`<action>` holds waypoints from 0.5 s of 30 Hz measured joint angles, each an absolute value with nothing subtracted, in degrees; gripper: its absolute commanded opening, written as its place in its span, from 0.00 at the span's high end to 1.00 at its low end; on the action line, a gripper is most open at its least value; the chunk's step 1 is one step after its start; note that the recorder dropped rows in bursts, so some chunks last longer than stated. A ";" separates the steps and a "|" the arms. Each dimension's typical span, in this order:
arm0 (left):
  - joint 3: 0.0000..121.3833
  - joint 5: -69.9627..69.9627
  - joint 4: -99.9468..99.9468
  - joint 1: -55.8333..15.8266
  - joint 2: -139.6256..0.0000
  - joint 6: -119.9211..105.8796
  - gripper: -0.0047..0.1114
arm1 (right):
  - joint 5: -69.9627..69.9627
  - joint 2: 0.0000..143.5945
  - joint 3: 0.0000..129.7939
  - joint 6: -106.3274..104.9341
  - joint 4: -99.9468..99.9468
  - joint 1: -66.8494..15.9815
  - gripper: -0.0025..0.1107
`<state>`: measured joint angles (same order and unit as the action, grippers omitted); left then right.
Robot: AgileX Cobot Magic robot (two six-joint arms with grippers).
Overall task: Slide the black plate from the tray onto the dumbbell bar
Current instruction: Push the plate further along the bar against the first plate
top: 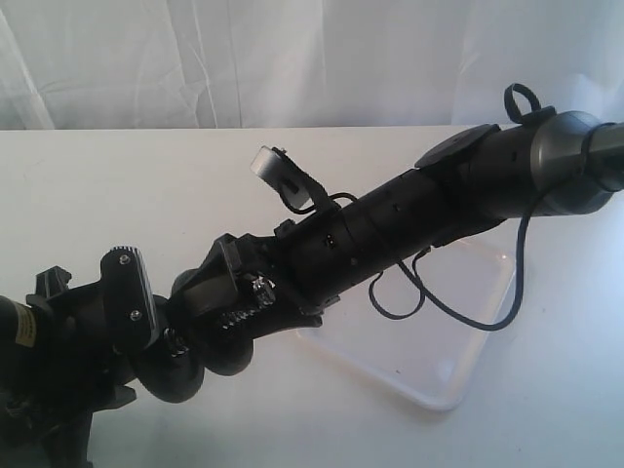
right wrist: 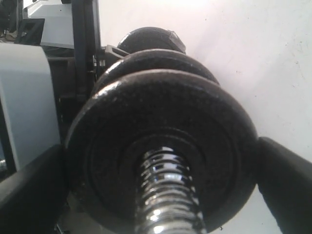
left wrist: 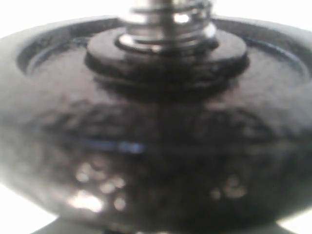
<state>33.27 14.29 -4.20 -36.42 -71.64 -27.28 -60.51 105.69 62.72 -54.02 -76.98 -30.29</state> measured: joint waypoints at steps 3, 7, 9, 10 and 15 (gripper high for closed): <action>33.27 14.29 -4.20 -36.42 -71.64 -27.28 0.96 | -60.51 105.69 62.72 -54.14 -76.98 -30.29 0.15; 33.27 14.39 -4.20 -36.42 -71.64 -27.28 0.96 | -61.73 105.69 62.72 -54.27 -76.10 -30.29 0.11; 33.27 13.82 -4.20 -36.42 -71.55 -26.74 0.96 | -63.01 105.69 62.60 -54.27 -75.10 -30.54 0.11; 33.27 13.54 -4.20 -36.30 -71.55 -26.37 0.96 | -63.82 105.69 62.60 -54.27 -74.48 -30.65 0.11; 33.27 12.21 -4.53 -35.82 -71.66 -25.50 0.96 | -68.72 105.69 62.34 -54.27 -74.67 -31.35 0.11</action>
